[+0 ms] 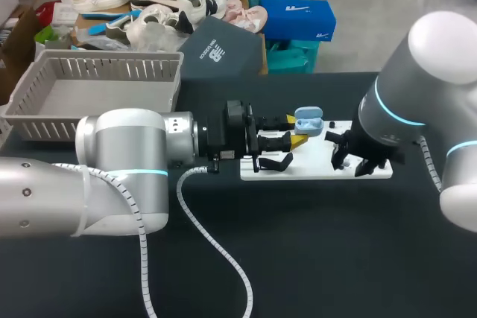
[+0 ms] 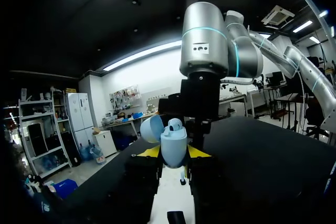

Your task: Pick up each earbud case from the left stands, insert the matching earbuds, close the lid, and place the case in the box.

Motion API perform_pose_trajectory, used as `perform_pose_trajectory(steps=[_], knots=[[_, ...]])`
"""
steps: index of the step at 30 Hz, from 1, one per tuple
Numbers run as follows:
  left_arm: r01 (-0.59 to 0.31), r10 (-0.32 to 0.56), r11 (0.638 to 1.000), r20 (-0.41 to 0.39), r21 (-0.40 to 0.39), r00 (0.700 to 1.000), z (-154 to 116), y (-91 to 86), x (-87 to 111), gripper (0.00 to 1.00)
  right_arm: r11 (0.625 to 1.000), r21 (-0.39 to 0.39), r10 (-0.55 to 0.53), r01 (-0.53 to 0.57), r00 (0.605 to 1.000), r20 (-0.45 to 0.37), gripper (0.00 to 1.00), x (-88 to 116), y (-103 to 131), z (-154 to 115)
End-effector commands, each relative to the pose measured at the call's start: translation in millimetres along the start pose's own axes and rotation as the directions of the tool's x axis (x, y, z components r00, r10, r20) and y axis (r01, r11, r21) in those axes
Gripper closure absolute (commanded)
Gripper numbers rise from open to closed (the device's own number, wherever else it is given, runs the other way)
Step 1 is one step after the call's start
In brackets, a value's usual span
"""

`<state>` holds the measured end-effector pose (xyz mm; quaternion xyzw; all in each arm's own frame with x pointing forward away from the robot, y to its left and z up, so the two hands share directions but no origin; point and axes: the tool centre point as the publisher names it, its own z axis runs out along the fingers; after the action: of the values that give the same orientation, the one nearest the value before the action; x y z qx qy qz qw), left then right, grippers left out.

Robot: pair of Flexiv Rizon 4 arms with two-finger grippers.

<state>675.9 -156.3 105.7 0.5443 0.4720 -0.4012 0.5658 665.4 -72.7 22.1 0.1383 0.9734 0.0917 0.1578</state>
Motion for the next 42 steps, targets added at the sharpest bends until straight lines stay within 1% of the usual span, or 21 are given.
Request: perform_pose_trajectory(steps=[1,12,24,37,42], knots=[[-0.001,0.001,1.000,0.003,-0.003,1.000,0.0,-0.4,0.9,1.00,1.000,-0.003,0.004,-0.004,1.000,0.005,0.60,-1.2,0.8,4.1],[-0.001,0.001,1.000,0.003,-0.003,1.000,0.0,-0.4,0.9,1.00,0.999,-0.011,0.032,-0.032,0.999,0.011,0.63,-5.3,2.6,5.3],[-0.001,0.001,1.000,0.003,-0.003,1.000,0.0,-0.4,0.9,1.00,0.999,-0.011,0.040,-0.040,0.999,0.008,0.74,-5.7,3.6,6.5],[-0.001,0.001,1.000,0.003,-0.003,1.000,0.0,-0.4,0.9,1.00,0.999,-0.010,0.044,-0.044,0.999,0.003,0.76,-7.6,3.4,9.0],[-0.001,0.001,1.000,0.003,-0.003,1.000,0.0,-0.4,0.9,1.00,0.999,-0.012,0.047,-0.047,0.999,0.002,0.80,-8.4,3.1,9.5]])
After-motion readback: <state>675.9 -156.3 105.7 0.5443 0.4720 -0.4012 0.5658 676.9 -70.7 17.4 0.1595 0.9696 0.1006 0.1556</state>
